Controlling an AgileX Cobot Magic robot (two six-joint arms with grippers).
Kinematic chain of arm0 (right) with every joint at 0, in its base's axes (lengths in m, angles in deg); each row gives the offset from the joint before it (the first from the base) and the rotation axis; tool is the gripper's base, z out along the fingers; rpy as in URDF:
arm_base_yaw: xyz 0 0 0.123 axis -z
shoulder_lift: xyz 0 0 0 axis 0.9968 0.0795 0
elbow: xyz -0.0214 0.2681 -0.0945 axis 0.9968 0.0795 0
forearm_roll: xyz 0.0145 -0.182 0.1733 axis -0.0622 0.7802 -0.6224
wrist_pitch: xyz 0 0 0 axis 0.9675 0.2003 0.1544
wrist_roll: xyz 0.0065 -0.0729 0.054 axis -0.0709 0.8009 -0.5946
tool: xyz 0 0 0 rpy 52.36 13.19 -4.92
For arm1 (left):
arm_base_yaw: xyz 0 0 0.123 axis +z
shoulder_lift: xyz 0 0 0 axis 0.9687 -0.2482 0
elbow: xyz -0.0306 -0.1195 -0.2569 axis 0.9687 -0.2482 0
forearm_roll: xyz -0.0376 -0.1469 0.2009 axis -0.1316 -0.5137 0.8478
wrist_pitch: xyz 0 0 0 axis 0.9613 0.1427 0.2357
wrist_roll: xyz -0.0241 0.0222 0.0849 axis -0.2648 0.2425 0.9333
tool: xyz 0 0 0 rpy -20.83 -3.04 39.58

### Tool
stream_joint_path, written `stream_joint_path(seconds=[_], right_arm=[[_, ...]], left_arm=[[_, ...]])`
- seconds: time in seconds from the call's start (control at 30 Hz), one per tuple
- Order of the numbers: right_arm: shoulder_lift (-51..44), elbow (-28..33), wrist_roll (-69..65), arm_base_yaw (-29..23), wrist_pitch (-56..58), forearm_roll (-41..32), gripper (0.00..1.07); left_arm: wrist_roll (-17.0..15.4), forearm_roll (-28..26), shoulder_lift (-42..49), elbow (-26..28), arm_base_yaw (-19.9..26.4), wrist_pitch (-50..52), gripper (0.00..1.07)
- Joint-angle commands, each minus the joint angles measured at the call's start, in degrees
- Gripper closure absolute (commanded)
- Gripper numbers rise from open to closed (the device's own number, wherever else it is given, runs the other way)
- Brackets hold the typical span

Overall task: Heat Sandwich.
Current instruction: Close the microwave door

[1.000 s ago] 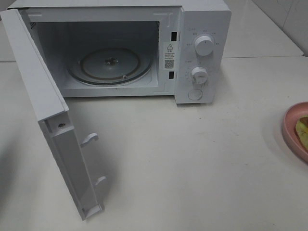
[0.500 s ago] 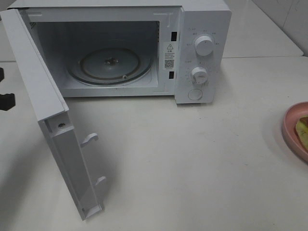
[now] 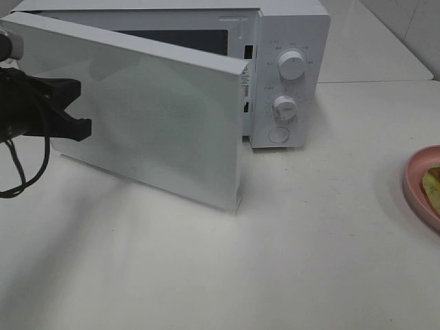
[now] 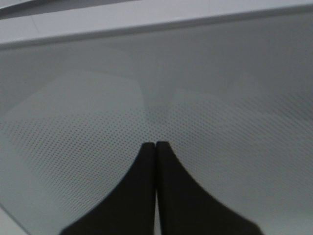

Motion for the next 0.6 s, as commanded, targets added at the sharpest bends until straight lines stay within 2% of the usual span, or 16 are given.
stream_joint_path(seconds=[0.03,0.07,0.13,0.2,0.23,0.3,0.33,0.4,0.47,0.6], right_arm=[[-1.49,0.17,0.34,0.4,-0.52,0.06,0.32],[-1.49,0.17,0.34,0.4,-0.52,0.06,0.32],[-1.49,0.17,0.34,0.4,-0.52,0.06,0.32],[-1.49,0.17,0.34,0.4,-0.52,0.06,0.32],[-1.49,0.17,0.34,0.4,-0.52,0.06,0.32],[-1.49,0.17,0.34,0.4,-0.52,0.06,0.32],[-1.49,0.17,0.34,0.4,-0.52,0.06,0.32],[-1.49,0.17,0.34,0.4,-0.52,0.06,0.32],[-1.49,0.17,0.34,0.4,-0.52,0.06,0.32],[-1.49,0.17,0.34,0.4,-0.52,0.06,0.32]], left_arm=[[0.23,-5.16,-1.95,2.81,-3.38,0.92,1.07],[0.23,-5.16,-1.95,2.81,-3.38,0.92,1.07],[0.92,-8.54,-2.98,3.84,-4.98,0.92,1.07],[3.9,-13.29,-4.7,5.33,-7.62,0.92,1.07],[3.9,-13.29,-4.7,5.33,-7.62,0.92,1.07],[6.42,-16.62,-5.67,6.3,-9.45,0.97,1.07],[8.88,-20.0,-6.7,7.45,-11.4,1.03,1.07],[9.85,-21.37,-7.16,8.02,-12.38,1.03,1.07],[13.24,-26.76,-8.65,9.74,-14.84,1.15,1.07],[15.36,-30.71,-10.43,11.75,-16.79,1.43,1.07]])
